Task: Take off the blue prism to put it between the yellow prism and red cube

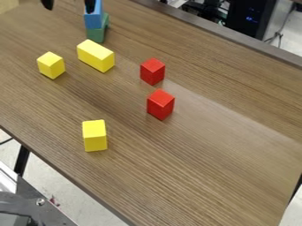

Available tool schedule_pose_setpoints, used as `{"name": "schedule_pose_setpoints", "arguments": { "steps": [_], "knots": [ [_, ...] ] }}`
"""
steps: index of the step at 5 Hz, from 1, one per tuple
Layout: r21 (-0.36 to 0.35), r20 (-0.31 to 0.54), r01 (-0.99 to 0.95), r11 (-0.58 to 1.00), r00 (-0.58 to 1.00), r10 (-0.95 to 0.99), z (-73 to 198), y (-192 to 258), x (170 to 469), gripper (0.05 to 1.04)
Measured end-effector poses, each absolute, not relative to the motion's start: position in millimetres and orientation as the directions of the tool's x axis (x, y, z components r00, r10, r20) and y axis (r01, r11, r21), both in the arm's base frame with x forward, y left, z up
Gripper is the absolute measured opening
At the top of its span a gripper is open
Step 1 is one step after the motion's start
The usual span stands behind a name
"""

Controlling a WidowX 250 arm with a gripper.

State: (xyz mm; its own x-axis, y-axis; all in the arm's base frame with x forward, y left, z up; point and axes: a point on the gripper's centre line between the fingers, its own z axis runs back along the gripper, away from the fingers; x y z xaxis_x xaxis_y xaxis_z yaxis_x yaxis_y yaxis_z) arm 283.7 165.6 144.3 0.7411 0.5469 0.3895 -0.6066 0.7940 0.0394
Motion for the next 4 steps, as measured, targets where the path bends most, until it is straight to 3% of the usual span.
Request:
{"name": "schedule_pose_setpoints", "arguments": {
  "steps": [4],
  "knots": [
    [0.047, 0.423, -0.485, 0.873, 0.802, 0.422, 141, 176, 330, 1.000]
  ]
}}
